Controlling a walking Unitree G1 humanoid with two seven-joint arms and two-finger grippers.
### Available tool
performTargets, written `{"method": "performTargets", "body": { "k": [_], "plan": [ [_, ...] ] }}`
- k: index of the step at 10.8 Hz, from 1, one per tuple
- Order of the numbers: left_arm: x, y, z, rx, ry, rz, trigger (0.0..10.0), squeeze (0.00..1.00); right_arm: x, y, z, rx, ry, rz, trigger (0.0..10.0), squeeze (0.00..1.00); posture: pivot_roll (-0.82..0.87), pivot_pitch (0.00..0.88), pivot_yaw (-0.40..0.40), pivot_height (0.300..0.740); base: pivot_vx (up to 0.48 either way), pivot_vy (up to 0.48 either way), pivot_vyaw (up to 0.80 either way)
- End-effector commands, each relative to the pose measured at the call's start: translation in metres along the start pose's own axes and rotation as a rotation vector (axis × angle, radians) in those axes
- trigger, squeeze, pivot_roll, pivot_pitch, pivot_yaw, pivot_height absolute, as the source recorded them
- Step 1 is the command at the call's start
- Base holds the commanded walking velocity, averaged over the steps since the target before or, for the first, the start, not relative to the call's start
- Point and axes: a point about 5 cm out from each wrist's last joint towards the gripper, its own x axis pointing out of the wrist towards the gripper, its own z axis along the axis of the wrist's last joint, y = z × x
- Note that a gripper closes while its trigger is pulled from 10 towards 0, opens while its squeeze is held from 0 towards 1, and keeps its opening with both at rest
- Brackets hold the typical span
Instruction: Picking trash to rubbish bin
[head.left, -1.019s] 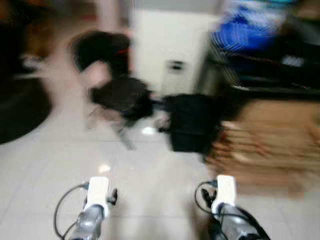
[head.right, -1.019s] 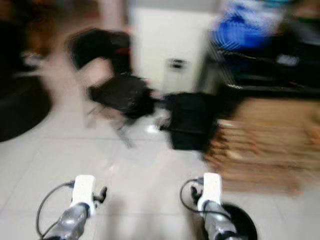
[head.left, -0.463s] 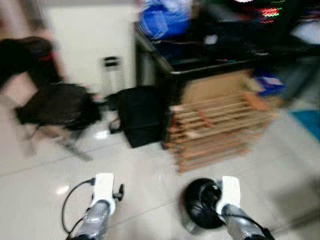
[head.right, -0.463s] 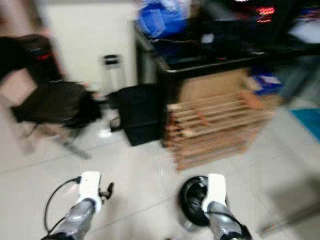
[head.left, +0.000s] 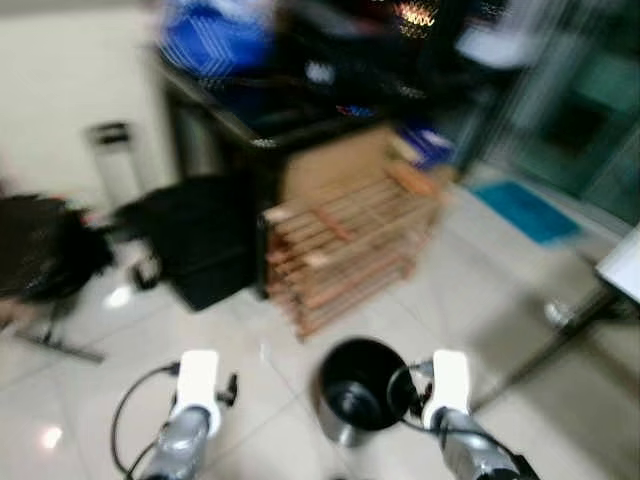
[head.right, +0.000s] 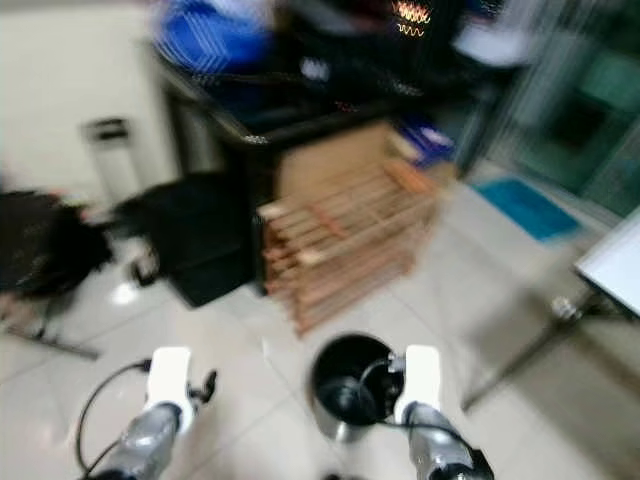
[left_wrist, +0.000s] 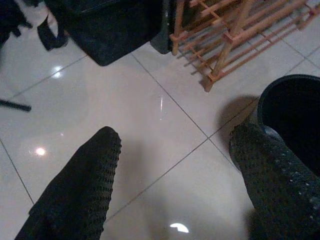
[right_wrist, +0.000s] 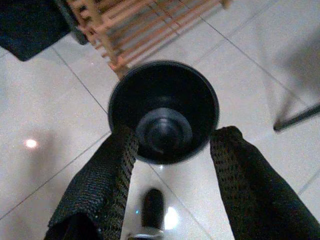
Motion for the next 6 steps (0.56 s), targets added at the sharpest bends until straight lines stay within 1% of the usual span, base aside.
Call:
{"method": "performTargets", "body": {
  "k": [1, 4, 6],
  "plan": [
    [0.0000, -0.0089, -0.0007, 0.000, 0.001, -0.020, 10.0, 0.00, -0.0015, -0.0091, -0.0006, -0.018, 0.007, -0.022, 10.0, 0.00, 0.09, 0.000, -0.043, 0.740, 0.000, 0.000, -0.78],
    [-0.0015, -0.0083, -0.0050, 0.007, 0.013, -0.024, 10.0, 0.00, -0.0022, -0.0094, -0.0030, -0.028, 0.015, -0.020, 10.0, 0.00, 0.10, 0.000, -0.042, 0.740, 0.000, 0.000, -0.78],
    [-0.0016, -0.0069, -0.0052, 0.009, 0.014, -0.020, 10.0, 0.00, -0.0016, -0.0067, -0.0025, -0.034, 0.015, -0.010, 10.0, 0.00, 0.10, 0.000, -0.044, 0.740, 0.000, 0.000, -0.78]
  ]
}}
